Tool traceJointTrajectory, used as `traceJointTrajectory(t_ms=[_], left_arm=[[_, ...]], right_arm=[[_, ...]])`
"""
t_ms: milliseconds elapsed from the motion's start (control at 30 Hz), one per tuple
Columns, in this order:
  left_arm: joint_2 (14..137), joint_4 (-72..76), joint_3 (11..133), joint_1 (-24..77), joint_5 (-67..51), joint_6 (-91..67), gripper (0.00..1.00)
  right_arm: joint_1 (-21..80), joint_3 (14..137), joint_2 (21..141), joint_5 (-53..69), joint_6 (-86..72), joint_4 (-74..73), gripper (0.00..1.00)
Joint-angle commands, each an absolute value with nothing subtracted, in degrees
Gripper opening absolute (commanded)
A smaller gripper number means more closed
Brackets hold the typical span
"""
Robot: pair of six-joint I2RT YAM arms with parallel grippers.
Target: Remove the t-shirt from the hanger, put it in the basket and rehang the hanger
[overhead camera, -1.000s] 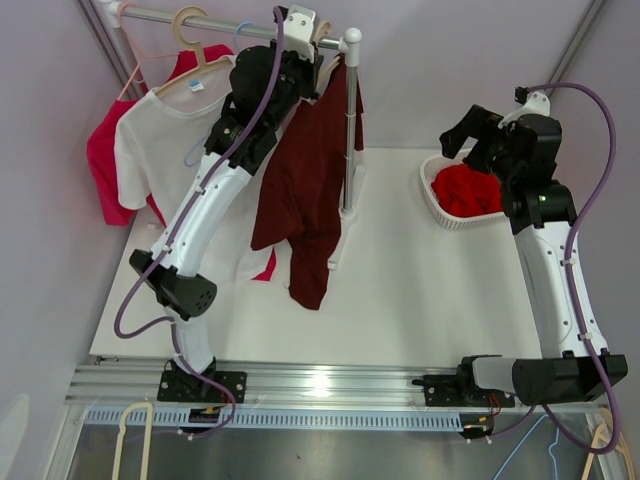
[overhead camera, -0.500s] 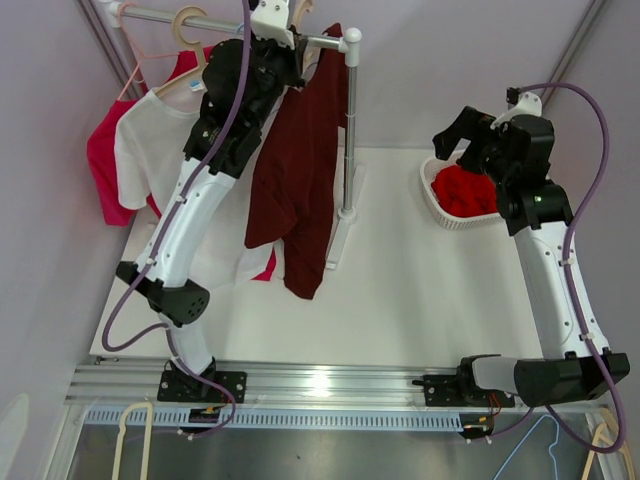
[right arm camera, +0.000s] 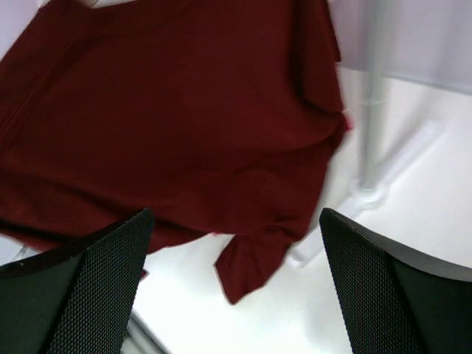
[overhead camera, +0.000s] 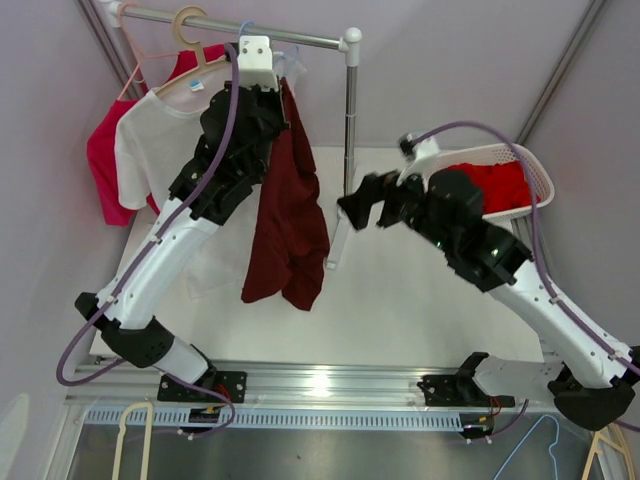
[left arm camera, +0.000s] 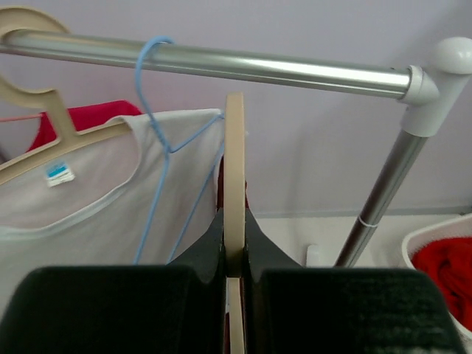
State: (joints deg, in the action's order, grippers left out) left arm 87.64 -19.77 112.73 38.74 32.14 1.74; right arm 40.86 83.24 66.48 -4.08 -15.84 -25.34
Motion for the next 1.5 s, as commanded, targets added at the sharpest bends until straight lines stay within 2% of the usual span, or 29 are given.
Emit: traceJointTrajectory(t_ms=[0, 67, 233, 467, 567, 667, 700, 767, 800, 833, 867, 933, 1000, 1067, 1233, 1467], left_arm=[[85.77, -13.02, 112.58, 42.88, 51.29, 5.07, 0.01], [87.27, -8.12, 113.46, 45.34, 60.58, 10.42, 0.01], [91.4, -3.08, 116.8, 47.46, 68.02, 14.5, 0.01], [92.81, -3.43, 117.68, 48.08, 68.64, 13.8, 0.01], [93.43, -6.49, 119.35, 48.6, 68.21, 11.97, 0.01], [92.99, -8.61, 119.53, 49.13, 66.71, 9.68, 0.01], [92.64, -9.14, 119.44, 49.39, 66.19, 9.23, 0.01], [92.64, -9.06, 119.36, 49.48, 65.39, 9.75, 0.01], [92.98, -8.53, 119.44, 49.57, 65.39, 10.45, 0.01], [93.16, -7.39, 119.44, 49.57, 65.48, 11.24, 0.01], [93.34, -6.69, 119.27, 49.57, 65.57, 12.64, 0.01], [93.87, -5.28, 119.18, 49.57, 65.39, 13.53, 0.01], [94.04, -5.01, 119.0, 49.48, 64.6, 13.36, 0.01], [94.48, -6.14, 119.18, 48.96, 62.51, 10.57, 0.01], [96.85, -15.72, 119.53, 46.76, 58.54, -0.5, 0.01], [98.79, -16.08, 113.21, 45.35, 56.87, -5.79, 0.01]], right_arm=[[51.63, 76.94, 63.2, -9.21, -14.85, -19.61, 1.0], [55.88, 74.02, 61.35, -12.64, -16.08, -15.4, 1.0], [70.71, 69.79, 61.96, -21.6, -11.96, -7.48, 0.99], [73.04, 69.78, 65.47, -21.01, -9.32, -2.46, 0.99], [73.12, 72.76, 69.68, -24.07, -8.35, -4.92, 0.86], [73.04, 72.51, 71.63, -27.33, -6.77, -4.14, 0.84], [73.04, 72.6, 72.76, -28.2, -6.16, -3.78, 0.76], [73.04, 73.12, 74.0, -32.33, -5.36, -4.57, 0.68], [73.04, 73.3, 74.44, -33.47, -5.27, -5.18, 0.42], [73.04, 73.3, 74.44, -34.27, -5.88, -5.36, 0.31], [73.04, 73.21, 74.36, -34.8, -6.06, -5.54, 0.24], [73.04, 73.21, 73.48, -34.63, -6.41, -6.24, 0.19], [73.3, 72.95, 72.6, -35.07, -6.94, -7.82, 0.04], [74.0, 72.6, 70.76, -35.59, -7.56, -9.39, 0.0], [77.6, 71.37, 65.84, -38.66, -8.79, -13.18, 0.0], [83.83, 71.28, 61.09, -44.55, -8.35, -18.19, 0.0]])
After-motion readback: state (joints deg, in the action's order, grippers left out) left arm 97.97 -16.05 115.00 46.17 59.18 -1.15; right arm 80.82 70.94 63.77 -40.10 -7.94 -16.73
